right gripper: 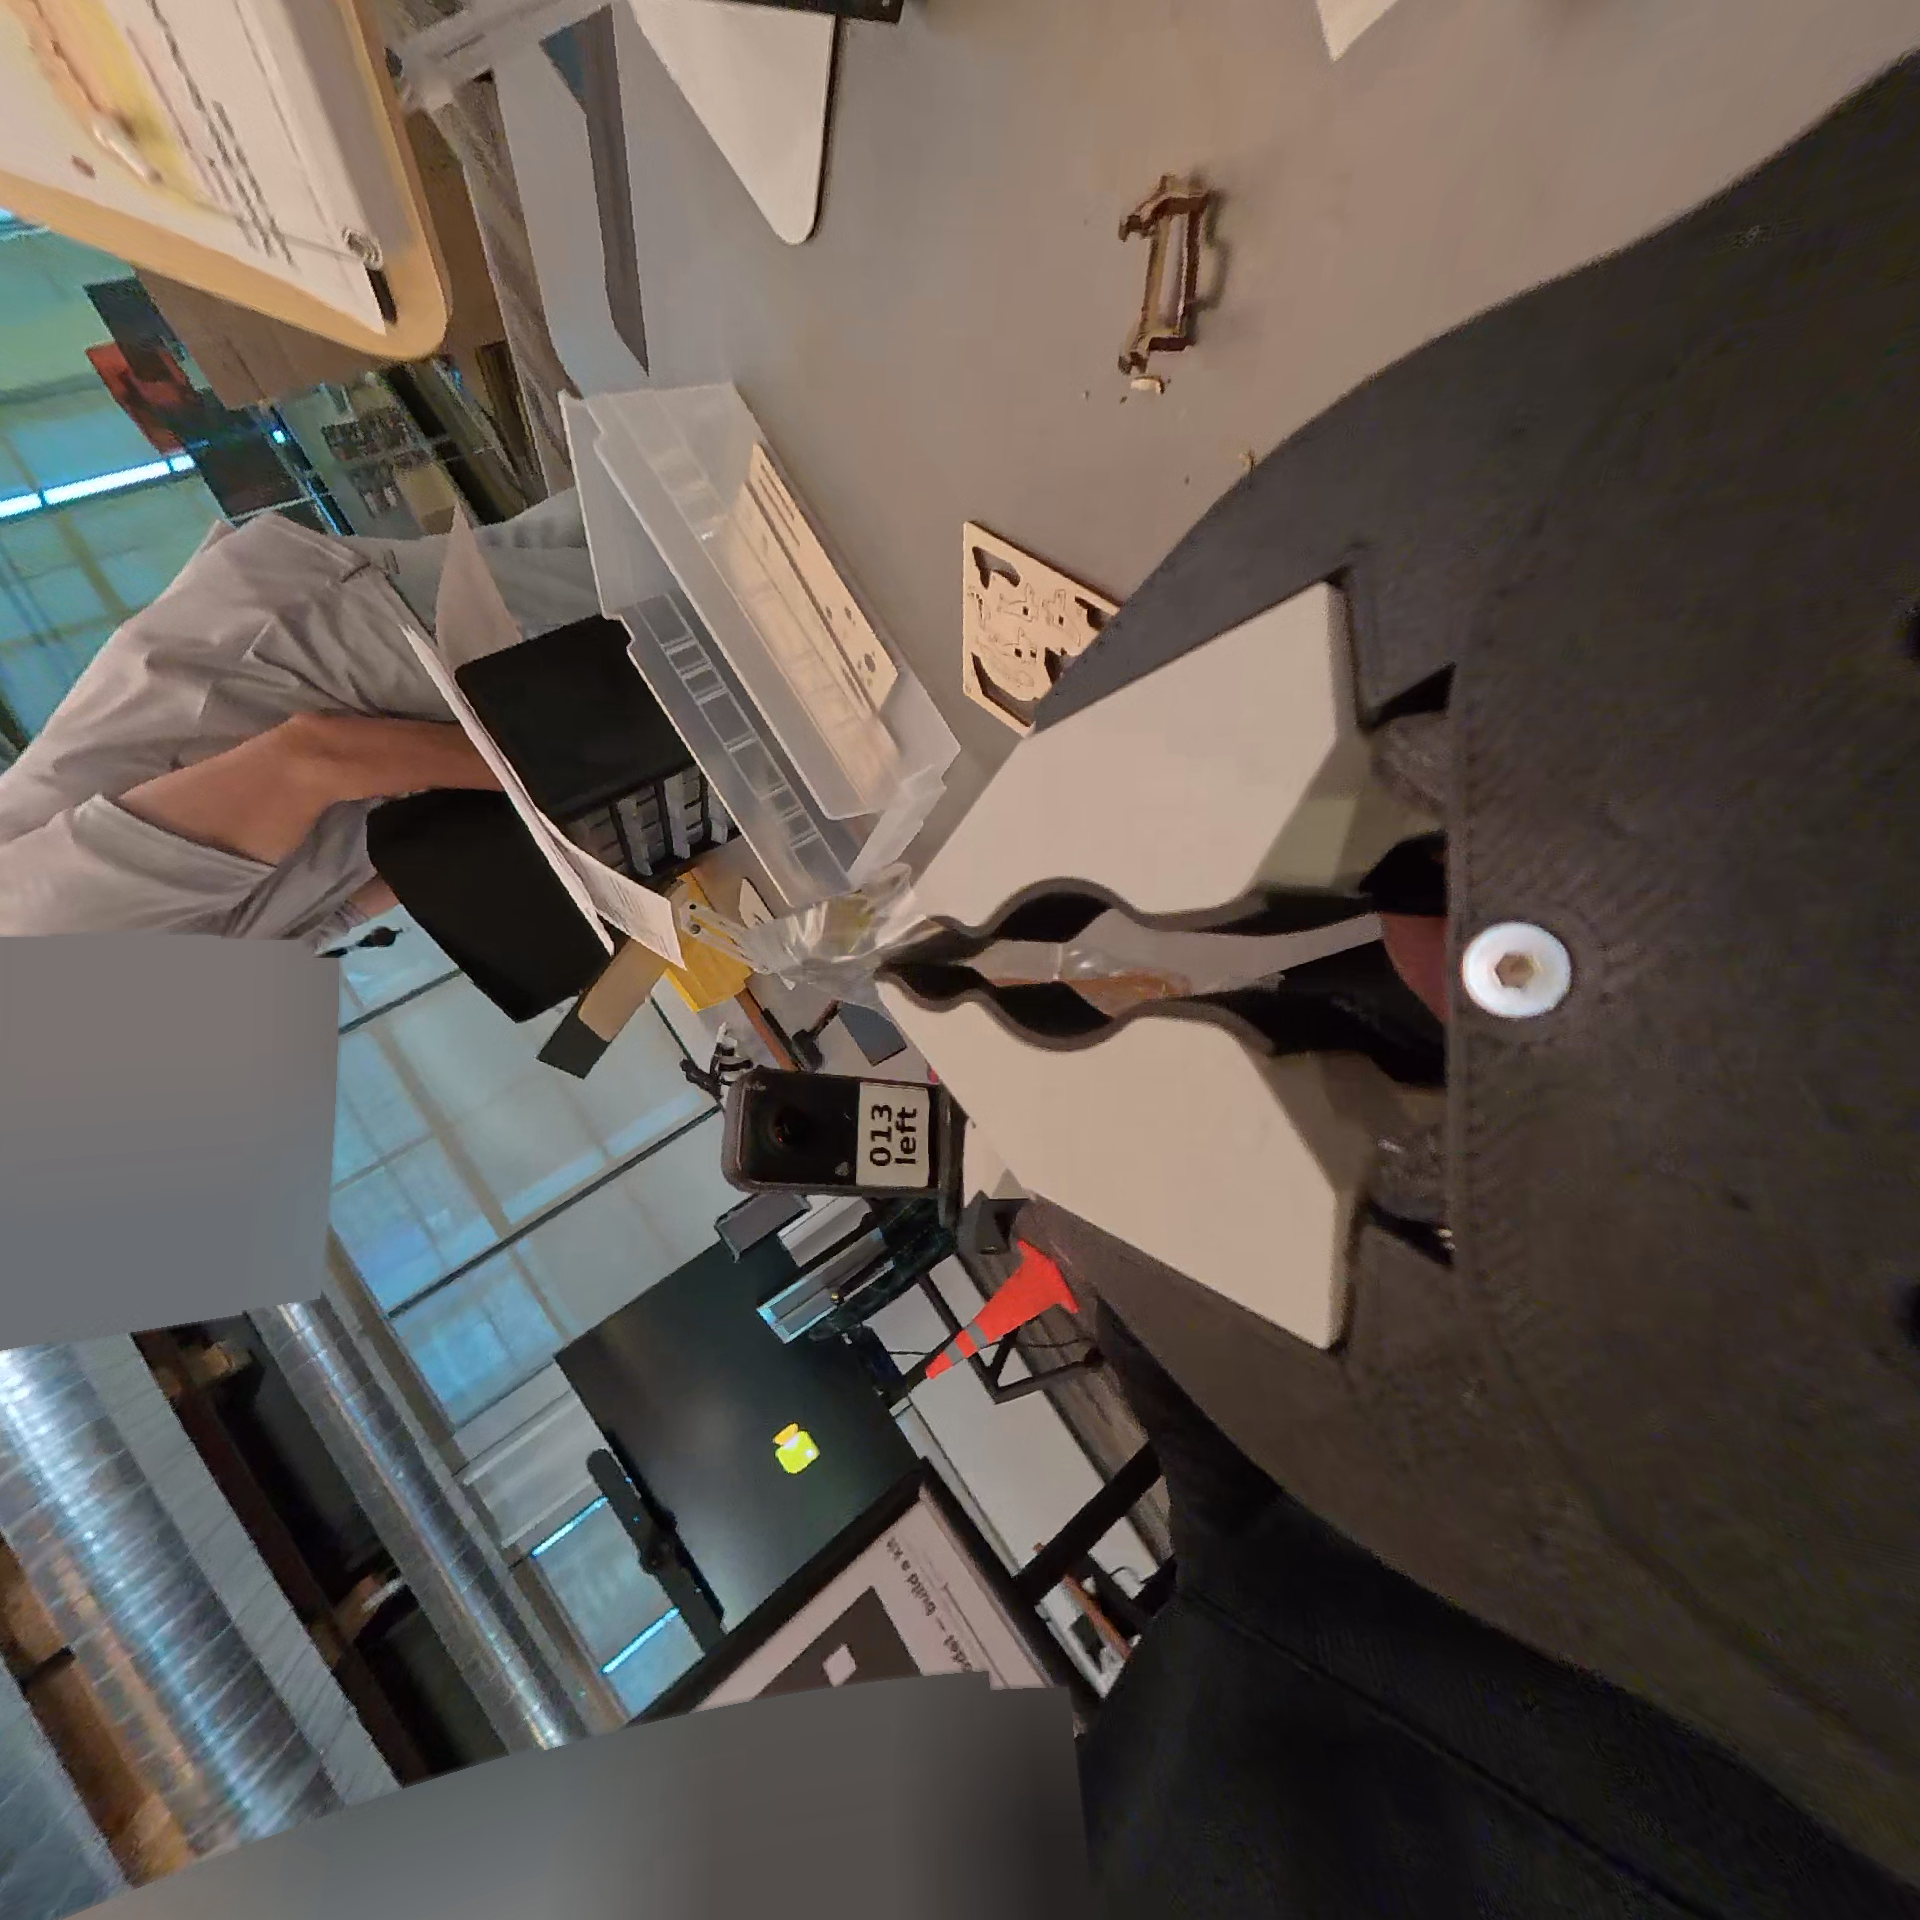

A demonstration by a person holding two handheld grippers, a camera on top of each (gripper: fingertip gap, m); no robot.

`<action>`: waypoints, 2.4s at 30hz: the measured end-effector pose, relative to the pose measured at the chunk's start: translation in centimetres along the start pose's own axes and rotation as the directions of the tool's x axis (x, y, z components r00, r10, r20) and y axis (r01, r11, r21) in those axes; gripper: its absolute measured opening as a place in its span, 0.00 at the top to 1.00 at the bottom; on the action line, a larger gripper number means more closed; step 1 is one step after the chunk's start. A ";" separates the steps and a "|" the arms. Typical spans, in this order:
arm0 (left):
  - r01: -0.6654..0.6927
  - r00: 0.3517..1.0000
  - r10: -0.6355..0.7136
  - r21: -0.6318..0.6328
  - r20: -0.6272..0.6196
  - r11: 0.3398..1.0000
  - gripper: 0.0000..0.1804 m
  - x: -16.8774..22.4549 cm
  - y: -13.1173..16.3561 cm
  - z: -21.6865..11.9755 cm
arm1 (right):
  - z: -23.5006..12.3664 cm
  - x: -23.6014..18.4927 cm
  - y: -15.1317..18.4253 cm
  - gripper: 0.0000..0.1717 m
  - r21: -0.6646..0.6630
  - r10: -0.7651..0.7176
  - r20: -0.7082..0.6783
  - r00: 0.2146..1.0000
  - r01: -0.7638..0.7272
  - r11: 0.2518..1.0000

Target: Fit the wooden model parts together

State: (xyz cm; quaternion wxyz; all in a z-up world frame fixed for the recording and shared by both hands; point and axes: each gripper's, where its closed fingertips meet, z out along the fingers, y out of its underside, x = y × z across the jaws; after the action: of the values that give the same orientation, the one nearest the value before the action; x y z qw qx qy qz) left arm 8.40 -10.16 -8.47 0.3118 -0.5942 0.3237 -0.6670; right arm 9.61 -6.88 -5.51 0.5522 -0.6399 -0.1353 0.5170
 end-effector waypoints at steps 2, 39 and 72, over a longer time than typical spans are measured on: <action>0.002 1.000 -0.001 0.027 -0.012 1.000 0.92 -0.1 -0.1 0.5 | -0.4 0.5 -0.3 1.00 0.030 0.050 -0.007 0.999 -0.050 0.998; 0.004 0.999 0.004 -0.191 0.042 0.981 1.00 -4.1 2.6 3.2 | -5.5 3.0 0.7 1.00 -0.280 -0.480 -0.084 0.873 0.441 0.853; -0.384 0.907 0.420 -0.379 0.014 0.842 1.00 -4.2 3.1 5.2 | -7.9 1.9 0.9 0.94 -0.339 -0.069 0.093 0.993 0.097 0.936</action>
State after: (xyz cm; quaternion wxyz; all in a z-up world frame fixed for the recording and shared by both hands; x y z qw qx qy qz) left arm 14.05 -8.91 -13.01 0.3431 -0.5922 0.5446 -0.4848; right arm 16.44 -10.25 -8.43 0.4479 -0.6988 -0.2721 0.4869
